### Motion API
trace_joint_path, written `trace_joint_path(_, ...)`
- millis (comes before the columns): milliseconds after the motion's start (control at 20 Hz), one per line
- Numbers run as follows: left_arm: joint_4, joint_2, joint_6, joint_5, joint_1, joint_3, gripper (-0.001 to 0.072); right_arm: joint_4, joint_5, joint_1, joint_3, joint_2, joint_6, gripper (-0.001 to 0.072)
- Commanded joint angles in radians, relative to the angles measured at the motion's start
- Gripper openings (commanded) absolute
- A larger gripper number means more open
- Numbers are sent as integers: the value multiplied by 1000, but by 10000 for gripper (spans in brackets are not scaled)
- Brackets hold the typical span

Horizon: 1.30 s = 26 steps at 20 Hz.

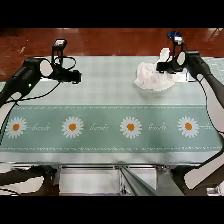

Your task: Fold the shirts.

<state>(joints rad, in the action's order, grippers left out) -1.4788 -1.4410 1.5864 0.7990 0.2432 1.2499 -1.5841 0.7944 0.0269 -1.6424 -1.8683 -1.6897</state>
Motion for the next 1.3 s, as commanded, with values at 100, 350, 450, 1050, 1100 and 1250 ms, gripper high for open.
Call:
trace_joint_path(100,98,-35,1,-2,2,1,505,145,172,10,-31,-101,62,263)
trace_joint_path(350,119,83,-5,131,-22,47,505,193,354,16,-130,-25,180,22)
trace_joint_path(450,118,194,-7,228,-39,39,505,221,340,21,-181,82,198,22)
trace_joint_path(1050,304,910,55,250,28,-601,505,256,257,146,-461,676,301,21)
trace_joint_path(1100,305,939,55,237,6,-593,505,250,253,162,-461,716,317,21)
trace_joint_path(1250,306,996,57,232,-62,-592,505,286,334,176,-460,810,319,22)
